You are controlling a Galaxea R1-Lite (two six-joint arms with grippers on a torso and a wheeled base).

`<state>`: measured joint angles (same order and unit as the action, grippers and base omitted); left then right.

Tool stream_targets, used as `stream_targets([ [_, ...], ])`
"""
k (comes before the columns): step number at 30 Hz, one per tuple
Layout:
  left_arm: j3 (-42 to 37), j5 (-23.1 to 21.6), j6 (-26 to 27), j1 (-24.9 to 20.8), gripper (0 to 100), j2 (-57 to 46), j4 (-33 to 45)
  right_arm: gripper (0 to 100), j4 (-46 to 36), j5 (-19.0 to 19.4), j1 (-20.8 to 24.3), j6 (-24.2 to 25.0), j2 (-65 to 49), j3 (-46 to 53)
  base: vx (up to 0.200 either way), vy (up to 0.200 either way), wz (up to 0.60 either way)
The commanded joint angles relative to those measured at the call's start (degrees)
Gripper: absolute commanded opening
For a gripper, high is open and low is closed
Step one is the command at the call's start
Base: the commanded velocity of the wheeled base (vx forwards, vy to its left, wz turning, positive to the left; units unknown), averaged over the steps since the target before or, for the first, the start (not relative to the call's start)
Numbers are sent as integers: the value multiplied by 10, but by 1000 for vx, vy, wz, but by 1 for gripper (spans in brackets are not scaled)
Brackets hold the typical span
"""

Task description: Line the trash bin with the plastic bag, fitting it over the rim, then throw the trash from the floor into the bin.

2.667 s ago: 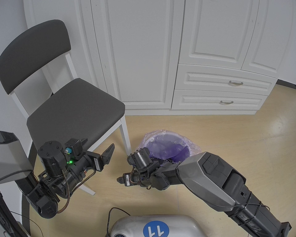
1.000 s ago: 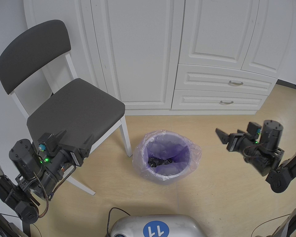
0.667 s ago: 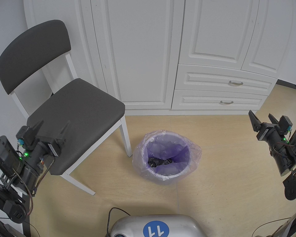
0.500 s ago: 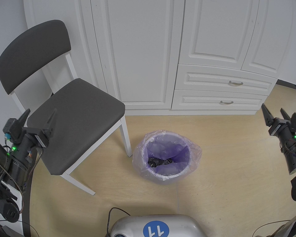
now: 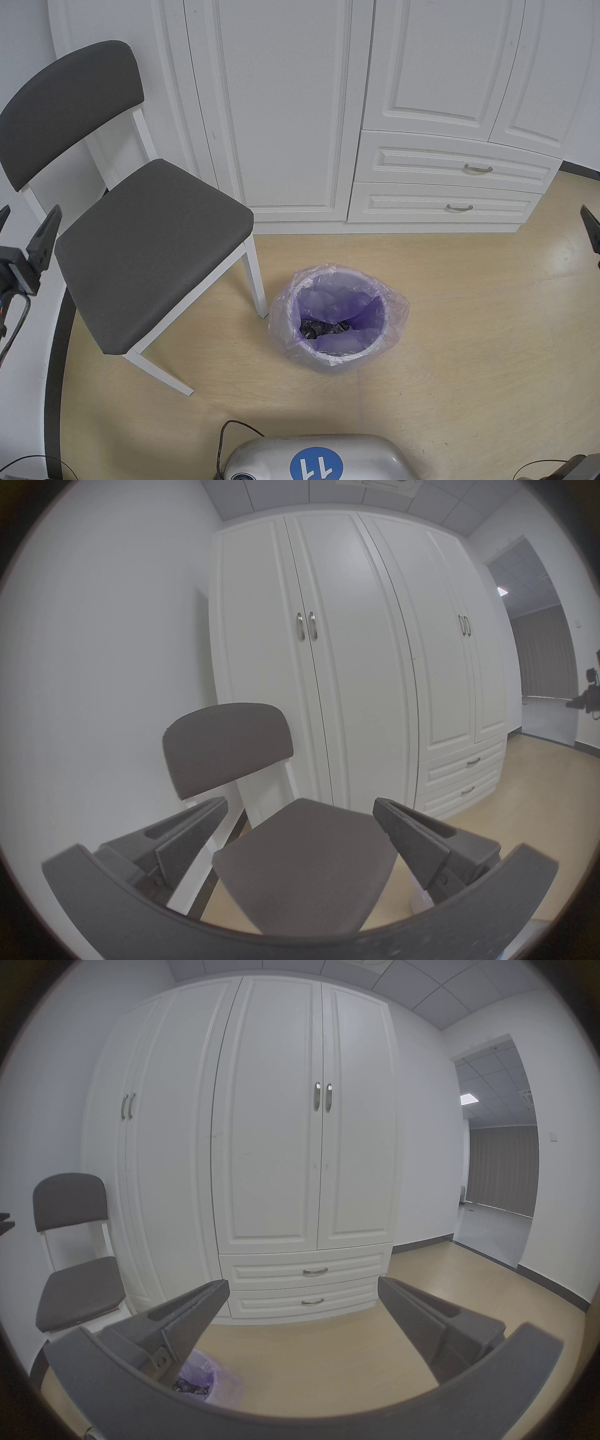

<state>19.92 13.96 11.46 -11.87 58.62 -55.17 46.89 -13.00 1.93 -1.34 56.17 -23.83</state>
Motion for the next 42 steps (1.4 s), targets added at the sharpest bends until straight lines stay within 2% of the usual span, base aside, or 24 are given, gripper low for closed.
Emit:
stream_targets([
  [1, 71, 11, -3, 13, 100, -323, 296, 100, -221, -6, -14, 22, -270, -76, 0, 0, 0],
  [6, 109, 18, -15, 60, 100, -410, 392, 100, -316, -7, -14, 23, -368, -89, 0, 0, 0],
  [9, 127, 18, -20, 70, 100, -450, 453, 100, -367, -8, -14, 23, -419, -89, 0, 0, 0],
  [10, 140, 16, -24, 71, 100, -476, 503, 100, -405, -8, -13, 23, -455, -89, 0, 0, 0],
  [13, 163, 16, -38, 75, 100, -516, 580, 100, -464, -8, -11, 22, -509, -91, 0, 0, 0],
  [21, 217, 12, -65, 107, 100, -552, 694, 100, -500, -7, -17, 22, -557, -94, 0, 0, 0],
  [28, 217, 3, -67, 115, 100, -576, 730, 100, -501, -2, -18, 25, -562, -101, 0, 0, 0],
  [30, 221, -23, -70, 117, 100, -584, 755, 100, -500, 0, -18, 25, -562, -102, 0, 0, 0],
  [32, 221, -23, -70, 117, 100, -584, 755, 100, -500, 0, -18, 25, -562, -102, 0, 0, 0],
  [33, 223, -46, -87, 117, 100, -584, 763, 100, -499, 0, -18, 24, -562, -104, 0, 0, 0],
  [37, 219, -60, -93, 117, 100, -584, 763, 100, -498, 3, -18, 23, -562, -111, 0, 0, 0],
  [39, 217, -85, -105, 117, 100, -584, 757, 100, -498, 27, -18, 23, -562, -116, 0, 0, 0],
  [42, 215, -113, -108, 117, 100, -584, 756, 100, -496, 35, -18, 21, -562, -116, 0, 0, 0],
])
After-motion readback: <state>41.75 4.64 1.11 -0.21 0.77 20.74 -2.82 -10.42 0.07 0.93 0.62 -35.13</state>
